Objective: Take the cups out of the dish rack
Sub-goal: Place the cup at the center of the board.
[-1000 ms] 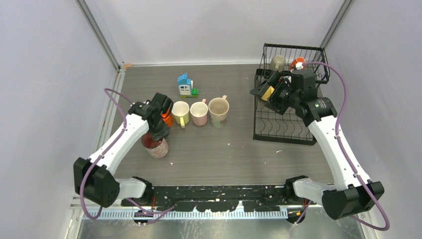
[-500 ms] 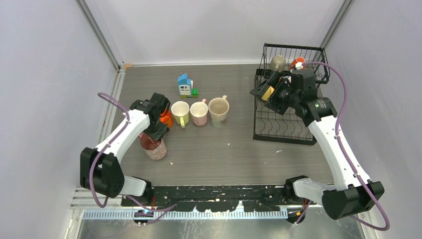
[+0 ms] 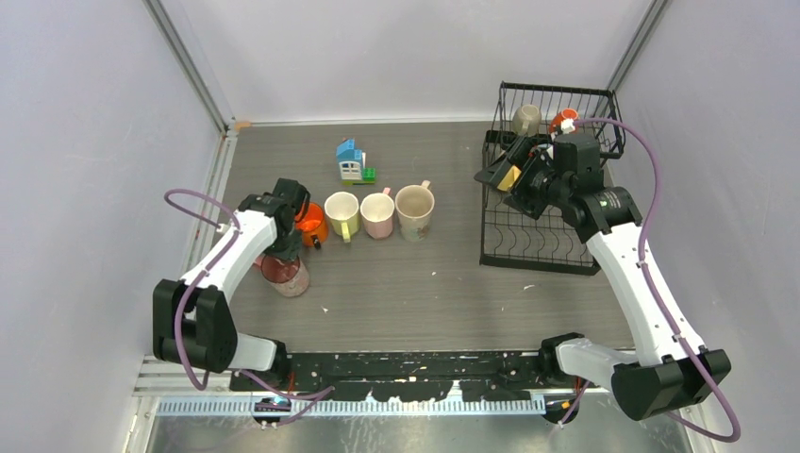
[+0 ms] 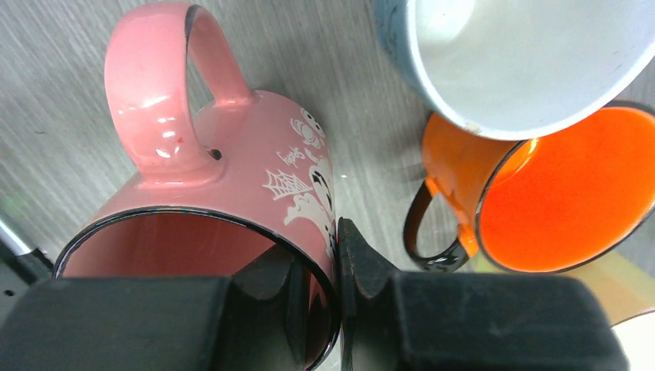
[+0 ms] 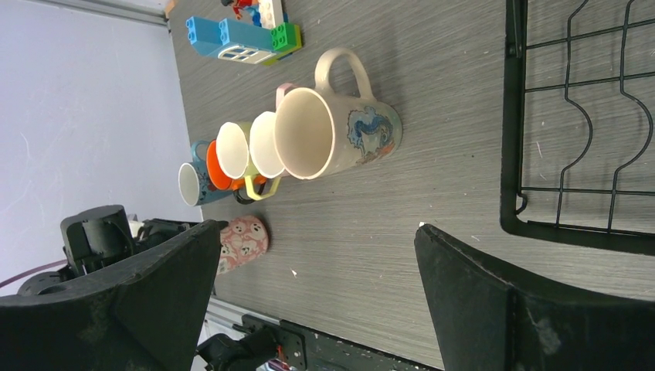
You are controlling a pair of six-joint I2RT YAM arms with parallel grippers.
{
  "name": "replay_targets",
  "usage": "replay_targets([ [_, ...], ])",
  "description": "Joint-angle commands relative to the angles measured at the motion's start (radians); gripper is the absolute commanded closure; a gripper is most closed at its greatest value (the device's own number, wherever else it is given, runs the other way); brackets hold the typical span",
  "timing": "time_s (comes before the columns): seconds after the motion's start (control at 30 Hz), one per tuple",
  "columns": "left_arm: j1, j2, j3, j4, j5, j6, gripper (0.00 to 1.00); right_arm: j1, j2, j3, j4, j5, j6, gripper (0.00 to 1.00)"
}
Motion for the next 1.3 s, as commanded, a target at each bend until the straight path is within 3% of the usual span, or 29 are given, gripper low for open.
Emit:
replay_targets([
  [0.0, 0.018, 0.014, 0.027, 0.061, -0.084, -0.065, 1.0, 0.004, -0.035, 0.007, 0.006, -0.007, -0.025, 0.0],
  [0.23, 0.026, 0.069, 0.045, 0.082, -0.092, -0.063, 0.99, 0.004, -0.039, 0.009, -0.003, -0.009, -0.035, 0.0],
  [0.47, 0.026, 0.063, 0.044, 0.119, -0.088, -0.041, 0.78, 0.004, -0.036, 0.007, -0.002, -0.011, -0.036, 0.0],
  [0.67, 0.026, 0.048, 0.052, 0.15, -0.09, -0.009, 0.7, 0.005, -0.036, 0.004, 0.008, -0.014, -0.031, 0.0],
  [1.27, 0.026, -0.011, 0.06, 0.23, -0.053, 0.099, 0.58, 0.006, -0.046, -0.013, 0.038, -0.023, -0.007, 0.0],
])
